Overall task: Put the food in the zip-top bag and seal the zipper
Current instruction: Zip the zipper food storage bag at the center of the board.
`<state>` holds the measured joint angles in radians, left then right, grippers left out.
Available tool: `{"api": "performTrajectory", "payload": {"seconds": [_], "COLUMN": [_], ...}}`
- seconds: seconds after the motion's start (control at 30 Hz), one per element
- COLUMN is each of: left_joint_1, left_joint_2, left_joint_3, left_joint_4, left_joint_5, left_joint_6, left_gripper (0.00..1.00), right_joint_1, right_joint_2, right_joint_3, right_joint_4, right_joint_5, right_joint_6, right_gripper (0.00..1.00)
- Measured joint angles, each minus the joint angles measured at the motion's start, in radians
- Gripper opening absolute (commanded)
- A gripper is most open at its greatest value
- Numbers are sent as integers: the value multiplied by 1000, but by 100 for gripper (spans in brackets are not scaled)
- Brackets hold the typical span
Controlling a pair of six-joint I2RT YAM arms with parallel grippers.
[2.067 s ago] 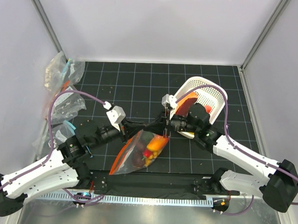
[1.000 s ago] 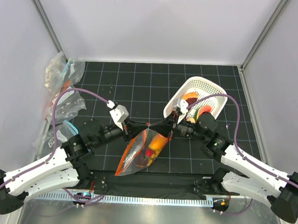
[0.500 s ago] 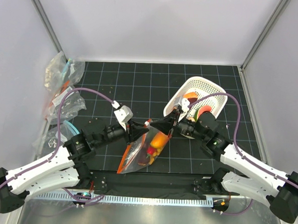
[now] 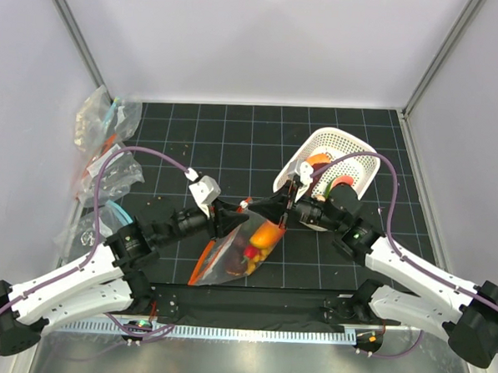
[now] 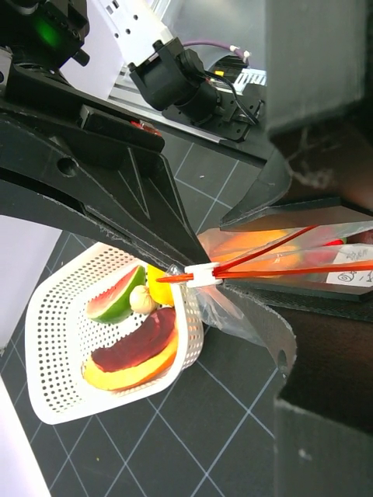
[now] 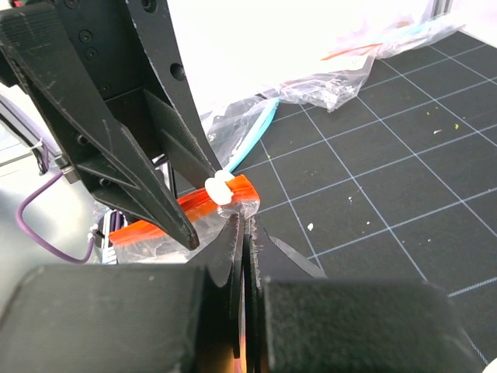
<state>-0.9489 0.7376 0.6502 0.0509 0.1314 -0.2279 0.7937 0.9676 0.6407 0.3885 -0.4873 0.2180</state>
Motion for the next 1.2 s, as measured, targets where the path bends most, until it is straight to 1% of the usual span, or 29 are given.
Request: {"api": "performTrajectory", "payload": {"seconds": [0.13,0.4,0.6,0.93,1.07,1.2], "left_joint_1": [0,0,0,0,0,0], "left_joint_2": [0,-2,-29,-52,-52,-46], "left_joint_3": [0,0,-6,-15,-19,-19], "left_joint_4": [5,4,4,7,10,12], "left_joint_5": [0,-4,-27,-87,-86,-81], "left_joint_6": [0,0,0,-4,-3,-2], "left_gripper": [32,42,46,45,40,38], "right_joint_1": [1,1,2,5,6,12], "right_joint_2": [3,5,15,15,19,38], "right_joint_3": [6,7,13,13,15,27], "right_joint_4": [0,0,-1,-1,0,-1], "right_joint_5": [-13,-24,-36,-52,-58,-70], "right_joint_6": [-3,-4,-4,-6,-6,-6], "right_gripper": [1,1,1,1,1,1]}}
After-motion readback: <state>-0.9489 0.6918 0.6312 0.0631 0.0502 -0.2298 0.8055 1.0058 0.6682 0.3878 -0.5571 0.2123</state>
